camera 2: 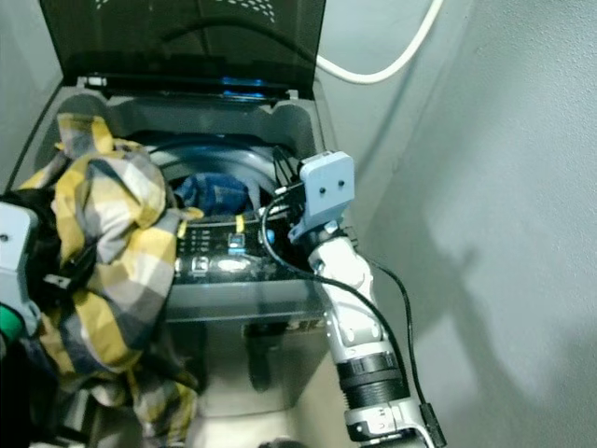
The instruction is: Clothes washing
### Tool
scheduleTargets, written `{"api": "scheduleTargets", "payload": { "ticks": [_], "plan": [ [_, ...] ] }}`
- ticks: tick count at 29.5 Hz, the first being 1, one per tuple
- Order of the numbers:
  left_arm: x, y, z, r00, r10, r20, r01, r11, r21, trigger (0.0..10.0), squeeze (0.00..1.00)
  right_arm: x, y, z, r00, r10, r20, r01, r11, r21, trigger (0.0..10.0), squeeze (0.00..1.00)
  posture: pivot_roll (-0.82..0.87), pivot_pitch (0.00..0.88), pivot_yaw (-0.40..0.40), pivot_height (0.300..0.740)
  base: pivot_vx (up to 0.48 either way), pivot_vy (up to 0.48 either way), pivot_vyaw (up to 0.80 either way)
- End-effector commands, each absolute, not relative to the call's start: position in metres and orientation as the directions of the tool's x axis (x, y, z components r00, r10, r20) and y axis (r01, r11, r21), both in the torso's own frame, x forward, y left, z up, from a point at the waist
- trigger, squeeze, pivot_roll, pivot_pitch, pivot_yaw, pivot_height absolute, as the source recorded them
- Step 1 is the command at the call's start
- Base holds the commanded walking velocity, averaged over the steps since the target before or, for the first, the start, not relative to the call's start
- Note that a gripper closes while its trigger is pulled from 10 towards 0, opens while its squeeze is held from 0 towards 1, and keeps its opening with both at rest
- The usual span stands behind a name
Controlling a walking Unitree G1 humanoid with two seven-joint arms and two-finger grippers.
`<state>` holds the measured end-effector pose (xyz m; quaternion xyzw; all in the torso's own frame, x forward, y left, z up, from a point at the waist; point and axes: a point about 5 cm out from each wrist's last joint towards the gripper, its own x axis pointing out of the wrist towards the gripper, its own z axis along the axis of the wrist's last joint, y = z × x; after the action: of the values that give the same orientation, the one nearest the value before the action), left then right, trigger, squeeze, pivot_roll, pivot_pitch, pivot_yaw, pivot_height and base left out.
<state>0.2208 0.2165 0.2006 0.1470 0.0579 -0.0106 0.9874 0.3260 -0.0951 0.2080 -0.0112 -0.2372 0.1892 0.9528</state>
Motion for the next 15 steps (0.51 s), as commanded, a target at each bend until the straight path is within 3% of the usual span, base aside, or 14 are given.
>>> {"api": "scheduleTargets", "payload": {
  "ticks": [1, 8, 15],
  "plan": [
    [0.221, 0.22, 0.186, 0.98, 0.021, -0.196, 0.036, 0.958, 0.286, 0.0, 0.0, 0.325, -0.097, 0.205, 0.826, 0.355, 0.438, -0.35, 0.932, -0.095, 10.0, 0.0, 0.1, 0.031, -0.009, 0.728, 0.0, 0.0, 0.0],
    [0.224, 0.218, 0.189, 0.988, 0.025, -0.154, 0.022, 0.954, 0.3, 0.0, 0.0, 0.326, -0.097, 0.205, 0.824, 0.356, 0.441, -0.352, 0.931, -0.095, 10.0, 0.0, 0.11, 0.027, -0.011, 0.728, 0.0, 0.0, 0.0],
    [0.238, 0.212, 0.218, 0.996, 0.019, 0.092, -0.053, 0.924, 0.38, 0.0, 0.0, 0.328, -0.098, 0.208, 0.824, 0.351, 0.446, -0.347, 0.933, -0.094, 10.0, 0.0, 0.1, 0.02, -0.01, 0.728, 0.0, 0.0, 0.0]
  ]
}}
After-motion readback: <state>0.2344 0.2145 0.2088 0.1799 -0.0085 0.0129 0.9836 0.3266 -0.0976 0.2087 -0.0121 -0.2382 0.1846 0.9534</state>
